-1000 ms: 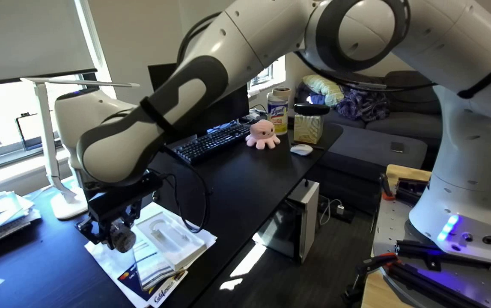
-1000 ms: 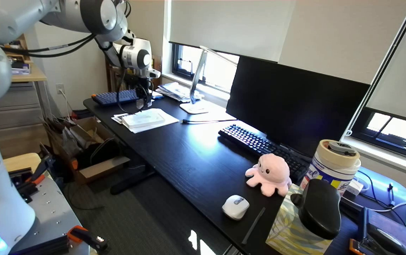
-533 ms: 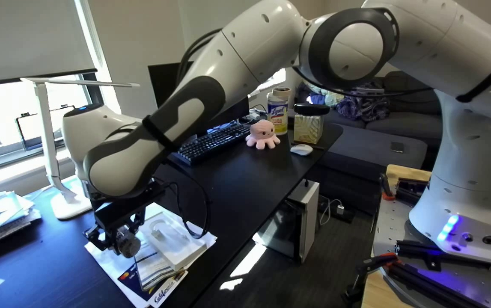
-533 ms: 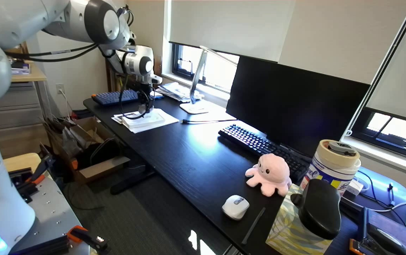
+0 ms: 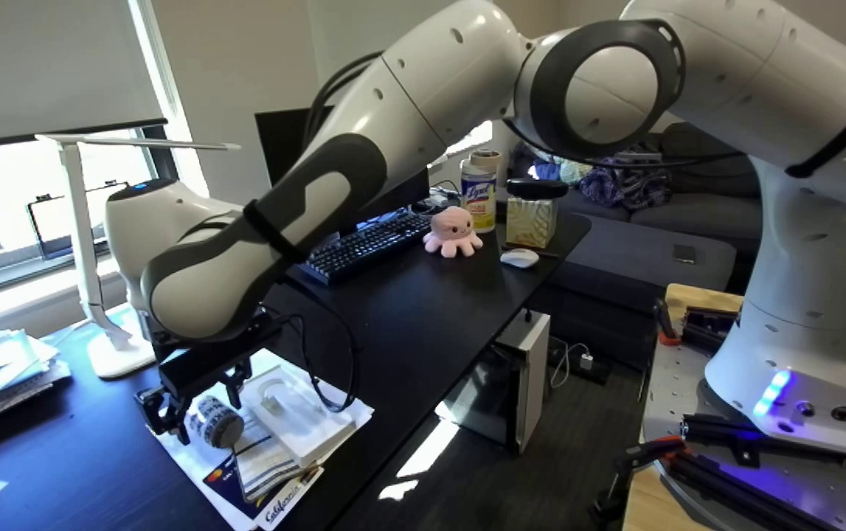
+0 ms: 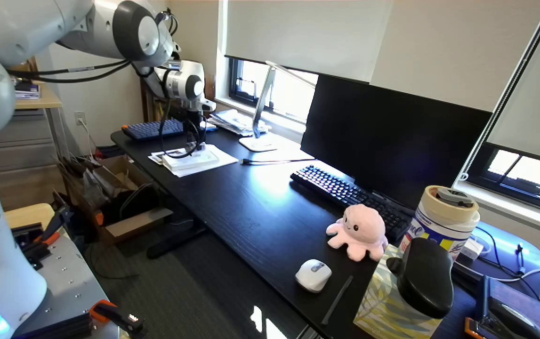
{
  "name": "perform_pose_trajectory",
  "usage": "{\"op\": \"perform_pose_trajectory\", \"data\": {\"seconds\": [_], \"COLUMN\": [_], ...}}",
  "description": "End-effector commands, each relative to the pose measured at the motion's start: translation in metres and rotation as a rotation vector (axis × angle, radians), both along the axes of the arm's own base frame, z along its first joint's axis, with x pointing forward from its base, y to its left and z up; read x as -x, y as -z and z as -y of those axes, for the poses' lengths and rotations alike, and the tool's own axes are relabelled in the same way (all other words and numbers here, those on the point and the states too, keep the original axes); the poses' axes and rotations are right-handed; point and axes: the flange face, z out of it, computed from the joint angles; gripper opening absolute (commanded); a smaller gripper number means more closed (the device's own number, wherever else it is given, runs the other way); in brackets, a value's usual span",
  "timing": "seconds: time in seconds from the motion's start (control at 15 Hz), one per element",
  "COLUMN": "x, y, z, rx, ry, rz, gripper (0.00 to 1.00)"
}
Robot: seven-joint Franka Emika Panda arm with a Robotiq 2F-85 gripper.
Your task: Move the round package to the paper pile and move the mouse to the left side of the computer
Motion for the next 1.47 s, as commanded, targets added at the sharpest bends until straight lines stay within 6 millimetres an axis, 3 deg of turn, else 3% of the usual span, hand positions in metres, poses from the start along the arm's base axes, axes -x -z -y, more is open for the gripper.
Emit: {"op": "perform_pose_trajectory", "data": {"seconds": [0.0,0.2,0.4,0.73,1.13,1.4], "x": [-0.002,0.003,0.013,0.036,0.067,0.085], "y": [-0.006,-0.028,-0.088,-0.165,-0.212,-0.219], "z": [-0.006,-0.013,-0.007,0.017,0.091,0.166], "rx": [-0.005,0.001,0.066,0.150,0.179,0.145], "ry": [-0.011,-0.036,-0.078,-0.115,-0.087,-0.030], "rz": [0.010,0.032,0.091,0.190,0.144,0.093], "gripper": [1.00,1.00,1.00,1.00,1.00,1.00]}}
